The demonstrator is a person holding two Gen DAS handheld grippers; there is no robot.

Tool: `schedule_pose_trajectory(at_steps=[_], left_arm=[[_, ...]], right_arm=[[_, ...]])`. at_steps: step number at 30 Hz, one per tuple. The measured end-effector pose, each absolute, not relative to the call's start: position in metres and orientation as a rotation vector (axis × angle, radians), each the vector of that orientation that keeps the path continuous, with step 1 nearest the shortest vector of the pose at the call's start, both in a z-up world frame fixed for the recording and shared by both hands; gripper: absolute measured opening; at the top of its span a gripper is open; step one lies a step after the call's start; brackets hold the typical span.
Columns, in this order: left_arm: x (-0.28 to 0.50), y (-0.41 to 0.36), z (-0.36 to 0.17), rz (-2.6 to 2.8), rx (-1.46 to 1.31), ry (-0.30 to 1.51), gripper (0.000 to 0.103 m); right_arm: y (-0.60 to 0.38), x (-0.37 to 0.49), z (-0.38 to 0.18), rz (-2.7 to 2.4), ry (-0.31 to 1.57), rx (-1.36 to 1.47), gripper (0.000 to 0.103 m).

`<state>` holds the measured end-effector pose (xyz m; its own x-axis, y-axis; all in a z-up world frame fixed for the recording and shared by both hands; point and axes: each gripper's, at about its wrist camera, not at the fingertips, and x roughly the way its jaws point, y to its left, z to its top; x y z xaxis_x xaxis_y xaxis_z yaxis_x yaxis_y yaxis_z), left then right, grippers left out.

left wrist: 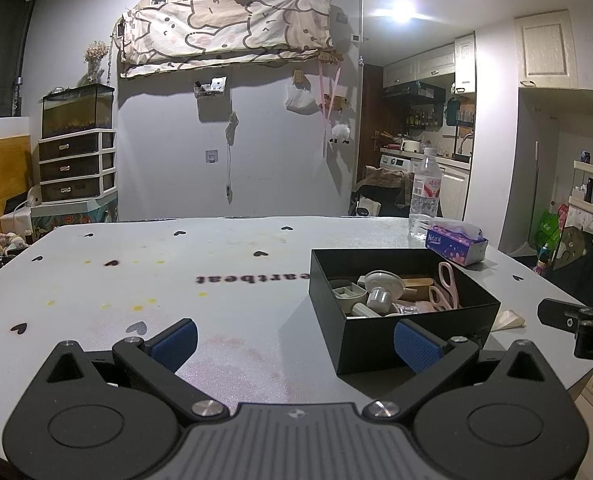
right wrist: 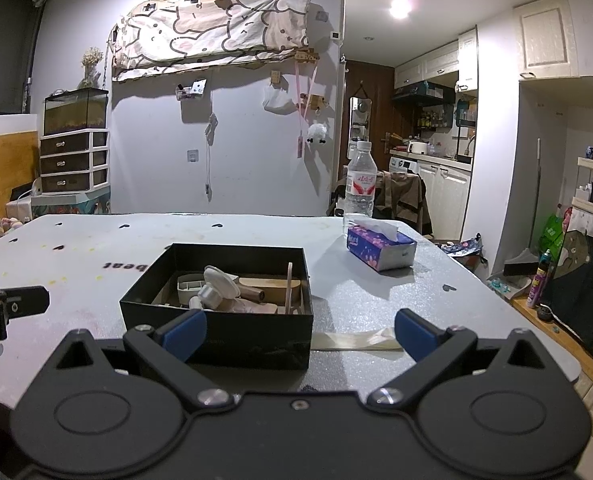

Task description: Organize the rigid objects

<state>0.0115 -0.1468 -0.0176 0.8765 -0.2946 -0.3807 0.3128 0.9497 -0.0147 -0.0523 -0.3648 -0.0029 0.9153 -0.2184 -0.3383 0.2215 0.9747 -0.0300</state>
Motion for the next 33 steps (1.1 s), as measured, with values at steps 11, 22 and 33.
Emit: schedule_pose_trajectory(at_steps=[11,22,33], left_arm=[[0.0114,-0.1469,-0.0179,-0.317,0.048,0.389,0.103],[0.0113,-0.1470,-0.0182,-0.317,0.048,0.389,0.103],[0.0112,-0.1470,-0.0186,-0.317,0.047,0.390,0.103]], right_arm=[[-0.3641,-0.0524,-0.0051,-0.223,0.349,0.007,0.102],[-0.3641,-0.0523,-0.0058,-0.220,0.352,0.009,0.102],[-0.3638,-0.0525,-0.0059,-0.220,0.354,0.008,0.102]])
